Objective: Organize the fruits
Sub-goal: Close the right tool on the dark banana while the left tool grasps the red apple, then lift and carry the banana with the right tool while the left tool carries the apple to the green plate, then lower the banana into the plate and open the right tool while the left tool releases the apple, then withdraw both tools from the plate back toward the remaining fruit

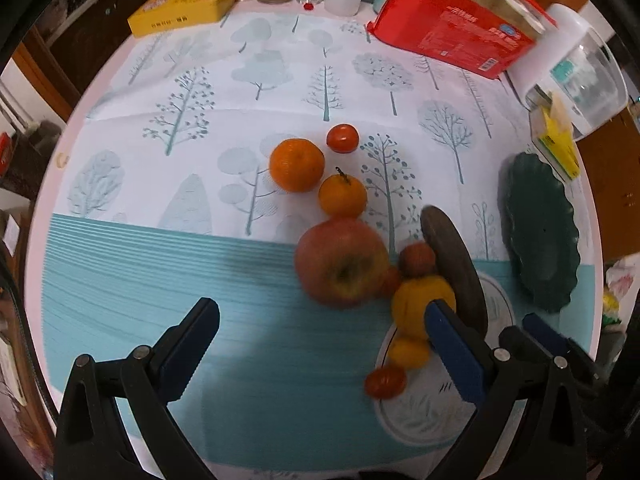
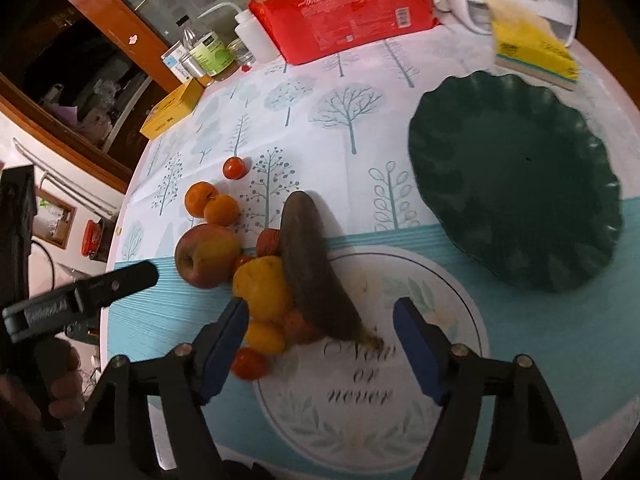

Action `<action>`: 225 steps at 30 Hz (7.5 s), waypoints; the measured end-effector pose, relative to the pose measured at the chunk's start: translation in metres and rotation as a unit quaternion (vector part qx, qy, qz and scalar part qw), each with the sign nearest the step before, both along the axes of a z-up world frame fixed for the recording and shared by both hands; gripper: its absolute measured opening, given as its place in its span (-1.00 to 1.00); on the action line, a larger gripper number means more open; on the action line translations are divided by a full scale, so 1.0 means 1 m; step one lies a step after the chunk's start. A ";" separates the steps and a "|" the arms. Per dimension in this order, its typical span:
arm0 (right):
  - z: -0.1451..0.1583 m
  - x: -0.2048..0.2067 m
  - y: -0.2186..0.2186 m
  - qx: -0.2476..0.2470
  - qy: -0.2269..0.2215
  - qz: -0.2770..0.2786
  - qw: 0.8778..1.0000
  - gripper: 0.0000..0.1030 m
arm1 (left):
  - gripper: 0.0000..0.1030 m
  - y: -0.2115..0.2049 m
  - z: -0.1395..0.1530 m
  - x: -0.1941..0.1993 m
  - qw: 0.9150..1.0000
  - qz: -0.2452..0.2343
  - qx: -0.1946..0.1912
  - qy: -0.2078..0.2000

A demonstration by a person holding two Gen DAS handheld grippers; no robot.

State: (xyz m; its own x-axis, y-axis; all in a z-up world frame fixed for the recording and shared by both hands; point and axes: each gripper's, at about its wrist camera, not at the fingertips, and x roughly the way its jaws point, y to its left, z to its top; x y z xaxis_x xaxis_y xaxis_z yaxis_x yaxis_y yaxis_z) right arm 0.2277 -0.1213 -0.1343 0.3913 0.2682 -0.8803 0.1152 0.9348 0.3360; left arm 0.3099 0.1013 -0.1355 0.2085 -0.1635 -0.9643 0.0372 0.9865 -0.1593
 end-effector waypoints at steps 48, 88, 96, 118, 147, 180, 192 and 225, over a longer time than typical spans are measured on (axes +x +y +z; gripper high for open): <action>-0.056 0.038 0.012 0.039 -0.018 0.202 0.978 -0.36 | 0.32 -0.004 -0.067 0.026 0.997 0.030 -0.056 0.038; 0.001 -0.104 -0.052 0.116 -0.098 -0.119 0.981 -0.43 | 0.32 -0.007 0.027 -0.091 0.990 -0.099 -0.086 -0.042; 0.018 -0.104 -0.103 0.107 -0.111 -0.106 0.982 -0.43 | 0.32 -0.058 0.046 -0.098 0.991 -0.084 -0.087 -0.059; 0.034 -0.030 -0.233 0.040 -0.144 -0.013 0.989 -0.43 | 0.32 -0.208 0.052 -0.061 0.992 -0.035 -0.069 -0.099; -0.032 0.027 -0.228 0.000 -0.110 0.029 0.994 -0.37 | 0.33 -0.277 -0.037 -0.006 0.996 -0.075 -0.028 -0.037; -0.006 -0.043 -0.207 0.005 -0.091 0.003 0.996 0.39 | 0.34 -0.224 0.027 -0.091 0.992 -0.042 -0.039 -0.111; -0.018 -0.081 -0.158 0.005 -0.049 0.014 0.999 0.45 | 0.36 -0.165 0.026 -0.131 0.993 -0.023 -0.038 -0.106; -0.057 -0.063 0.043 0.012 -0.031 0.024 0.999 0.51 | 0.71 -0.011 0.023 -0.093 0.988 -0.134 0.034 -0.069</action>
